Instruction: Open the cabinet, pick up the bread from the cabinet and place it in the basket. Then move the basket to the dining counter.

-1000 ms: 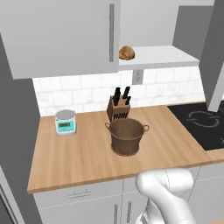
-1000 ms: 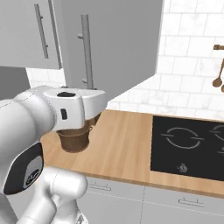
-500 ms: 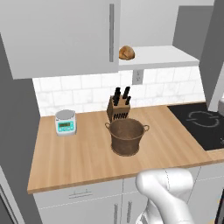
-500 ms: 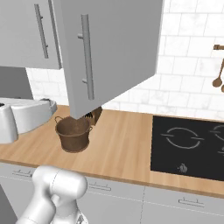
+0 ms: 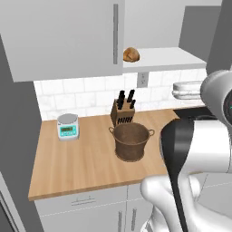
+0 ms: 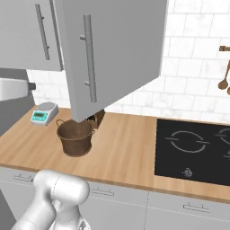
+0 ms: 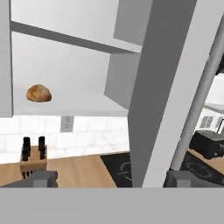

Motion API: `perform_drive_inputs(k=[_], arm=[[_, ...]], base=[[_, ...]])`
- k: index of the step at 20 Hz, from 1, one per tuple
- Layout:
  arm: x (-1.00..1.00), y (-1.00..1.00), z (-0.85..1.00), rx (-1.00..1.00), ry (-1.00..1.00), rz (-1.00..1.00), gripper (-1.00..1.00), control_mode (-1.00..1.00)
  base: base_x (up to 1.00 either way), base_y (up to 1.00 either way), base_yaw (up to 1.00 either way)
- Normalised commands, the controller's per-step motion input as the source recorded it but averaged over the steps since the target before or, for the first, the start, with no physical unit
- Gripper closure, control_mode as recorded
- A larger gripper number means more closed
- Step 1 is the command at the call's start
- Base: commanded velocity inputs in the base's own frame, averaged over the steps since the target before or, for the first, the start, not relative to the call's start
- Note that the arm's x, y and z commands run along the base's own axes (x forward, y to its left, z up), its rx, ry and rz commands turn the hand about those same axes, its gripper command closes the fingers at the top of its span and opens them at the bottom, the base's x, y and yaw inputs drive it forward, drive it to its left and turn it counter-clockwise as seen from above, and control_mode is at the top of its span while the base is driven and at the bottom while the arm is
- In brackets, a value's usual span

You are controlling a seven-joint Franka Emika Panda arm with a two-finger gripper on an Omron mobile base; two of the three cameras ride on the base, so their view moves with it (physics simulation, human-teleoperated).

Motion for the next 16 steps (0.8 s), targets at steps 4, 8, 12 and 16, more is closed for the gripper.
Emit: perform_drive_inputs(k=[4,8,12,16], arm=[[1.0,-0.02,0.0,0.09,0.0,-0.34,-1.0,-1.0],[0.85,-0.12,-0.09,0.09,0.0,-0.41,-1.0,-1.0],[0.8,-0.23,-0.08,0.06,0.0,-0.34,-1.0,-1.0],[0.8,-0.37,-0.24,0.0,0.0,-0.33,-1.0,-1.0]], base=[[0.0,0.0,0.0],[0.0,0.0,0.0],[0.0,0.0,0.0],[0.0,0.0,0.0]])
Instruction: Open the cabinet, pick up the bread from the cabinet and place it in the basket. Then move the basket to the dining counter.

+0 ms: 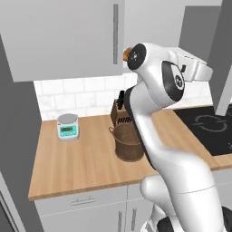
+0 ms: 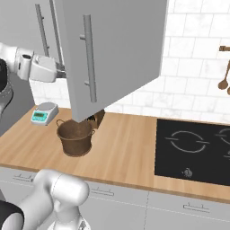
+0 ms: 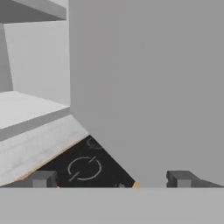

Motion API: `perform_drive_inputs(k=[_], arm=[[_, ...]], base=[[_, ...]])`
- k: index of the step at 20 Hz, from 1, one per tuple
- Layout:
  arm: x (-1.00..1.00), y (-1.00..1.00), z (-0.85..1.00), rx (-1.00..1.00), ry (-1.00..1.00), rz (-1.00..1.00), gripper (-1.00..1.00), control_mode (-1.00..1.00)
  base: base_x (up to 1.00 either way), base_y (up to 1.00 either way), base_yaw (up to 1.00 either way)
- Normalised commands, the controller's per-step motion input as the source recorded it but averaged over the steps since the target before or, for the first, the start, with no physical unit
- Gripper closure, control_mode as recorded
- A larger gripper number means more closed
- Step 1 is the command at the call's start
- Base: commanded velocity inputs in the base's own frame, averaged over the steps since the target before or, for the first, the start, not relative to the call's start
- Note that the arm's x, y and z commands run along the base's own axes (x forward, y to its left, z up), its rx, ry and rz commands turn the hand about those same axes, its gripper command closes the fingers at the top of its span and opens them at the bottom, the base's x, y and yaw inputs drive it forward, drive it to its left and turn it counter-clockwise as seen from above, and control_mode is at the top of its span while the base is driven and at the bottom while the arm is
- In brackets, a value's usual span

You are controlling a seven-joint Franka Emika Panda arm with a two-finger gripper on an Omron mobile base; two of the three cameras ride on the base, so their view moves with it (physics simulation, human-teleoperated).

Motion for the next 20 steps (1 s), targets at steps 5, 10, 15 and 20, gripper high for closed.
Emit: perform_drive_inputs(k=[5,10,15,20], arm=[[0.62,-0.47,-0.4,0.0,-0.04,-0.23,-1.0,-1.0],[0.49,-0.48,-0.26,0.0,-0.06,-0.2,-1.0,-1.0],[0.13,-0.71,-0.05,0.0,-0.04,-0.14,-1.0,-1.0],[-0.11,-1.0,0.0,0.0,0.0,-0.06,-1.0,-1.0]], base=[[0.0,0.0,0.0],[0.0,0.0,0.0],[0.0,0.0,0.0],[0.0,0.0,0.0]])
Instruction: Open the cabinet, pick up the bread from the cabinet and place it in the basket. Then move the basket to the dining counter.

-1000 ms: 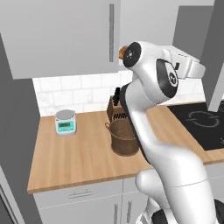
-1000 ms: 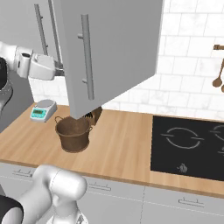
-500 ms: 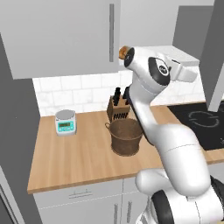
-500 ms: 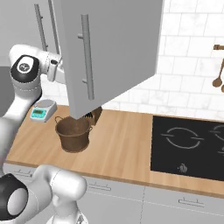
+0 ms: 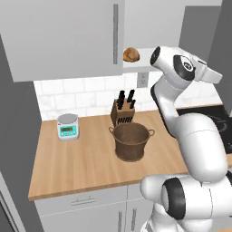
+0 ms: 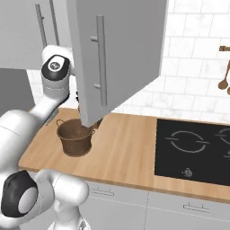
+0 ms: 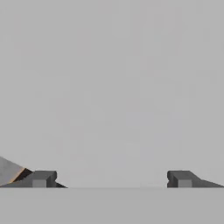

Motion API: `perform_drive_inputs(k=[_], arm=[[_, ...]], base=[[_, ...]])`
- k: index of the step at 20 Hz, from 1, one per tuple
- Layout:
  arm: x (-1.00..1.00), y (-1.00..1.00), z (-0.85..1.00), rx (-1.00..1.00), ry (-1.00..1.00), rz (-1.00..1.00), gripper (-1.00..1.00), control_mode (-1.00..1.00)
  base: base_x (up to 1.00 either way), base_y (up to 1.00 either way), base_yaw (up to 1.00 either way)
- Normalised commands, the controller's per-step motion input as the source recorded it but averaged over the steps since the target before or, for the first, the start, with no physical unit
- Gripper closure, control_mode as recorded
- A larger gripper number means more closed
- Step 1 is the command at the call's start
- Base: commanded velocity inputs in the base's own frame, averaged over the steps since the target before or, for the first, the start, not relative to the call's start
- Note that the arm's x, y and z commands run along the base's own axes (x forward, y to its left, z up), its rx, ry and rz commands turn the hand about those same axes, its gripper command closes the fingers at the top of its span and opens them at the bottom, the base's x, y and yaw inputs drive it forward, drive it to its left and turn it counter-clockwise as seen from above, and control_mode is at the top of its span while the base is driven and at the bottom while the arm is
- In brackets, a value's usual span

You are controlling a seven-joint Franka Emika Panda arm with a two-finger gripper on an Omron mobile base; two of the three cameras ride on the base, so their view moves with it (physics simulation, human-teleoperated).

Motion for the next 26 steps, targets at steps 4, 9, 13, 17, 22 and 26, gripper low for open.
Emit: perform_drive_inputs(k=[4,9,13,17,22,26], arm=[[-0.23,-1.0,0.0,0.0,0.0,0.0,-1.0,-1.0],[-0.15,-1.0,0.0,0.0,0.0,0.0,-1.0,-1.0],[0.0,-0.92,0.0,0.0,0.0,0.01,-1.0,-1.0],[0.0,-0.23,0.0,0.0,0.0,0.03,-1.0,-1.0],[-0.01,0.01,0.0,0.0,0.0,0.02,-1.0,-1.0],[0.04,0.27,0.0,0.07,0.05,0.32,-1.0,-1.0]], base=[[0.0,0.0,0.0],[0.0,0.0,0.0],[0.0,0.0,0.0],[0.0,0.0,0.0],[0.0,0.0,0.0],[0.0,0.0,0.0]])
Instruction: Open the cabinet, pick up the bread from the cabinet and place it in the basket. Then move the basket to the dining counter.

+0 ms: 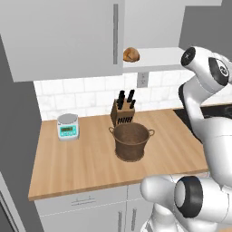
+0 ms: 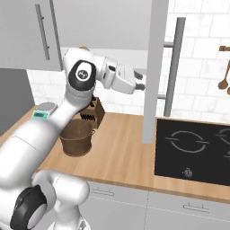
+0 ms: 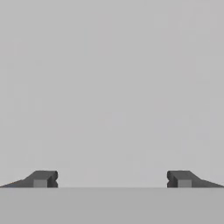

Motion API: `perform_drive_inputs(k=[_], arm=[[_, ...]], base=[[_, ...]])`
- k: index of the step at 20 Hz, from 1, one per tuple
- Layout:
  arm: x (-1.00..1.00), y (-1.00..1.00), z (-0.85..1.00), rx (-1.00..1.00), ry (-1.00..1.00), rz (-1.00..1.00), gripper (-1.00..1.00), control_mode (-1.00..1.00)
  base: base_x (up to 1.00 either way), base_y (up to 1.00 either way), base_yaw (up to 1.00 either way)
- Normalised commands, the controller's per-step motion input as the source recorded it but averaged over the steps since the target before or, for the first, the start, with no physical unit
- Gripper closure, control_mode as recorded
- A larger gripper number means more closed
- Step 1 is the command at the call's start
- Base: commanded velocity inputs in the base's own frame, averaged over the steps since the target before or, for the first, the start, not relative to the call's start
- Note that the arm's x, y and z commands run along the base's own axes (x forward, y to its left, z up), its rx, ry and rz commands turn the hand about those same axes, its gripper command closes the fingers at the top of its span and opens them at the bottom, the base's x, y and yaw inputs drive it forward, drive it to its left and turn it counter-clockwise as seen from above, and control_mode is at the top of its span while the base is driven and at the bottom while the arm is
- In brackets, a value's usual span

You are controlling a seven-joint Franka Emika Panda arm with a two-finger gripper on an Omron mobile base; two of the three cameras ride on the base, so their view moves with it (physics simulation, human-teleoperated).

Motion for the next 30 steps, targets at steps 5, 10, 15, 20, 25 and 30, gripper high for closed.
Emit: perform_drive_inputs(k=[5,10,15,20,25,30], arm=[[0.32,0.55,0.13,0.17,0.12,0.5,-1.0,-1.0],[0.01,0.85,0.17,0.08,0.02,0.34,-1.0,-1.0],[0.0,0.89,0.19,0.06,-0.05,0.23,-1.0,-1.0],[0.09,0.48,0.19,0.17,0.0,0.42,-1.0,-1.0],[0.34,0.37,0.1,0.17,0.0,0.5,-1.0,-1.0],[0.35,0.34,0.0,0.15,0.0,0.5,-1.0,-1.0]], base=[[0.0,0.0,0.0],[0.0,0.0,0.0],[0.0,0.0,0.0],[0.0,0.0,0.0],[0.0,0.0,0.0],[0.0,0.0,0.0]])
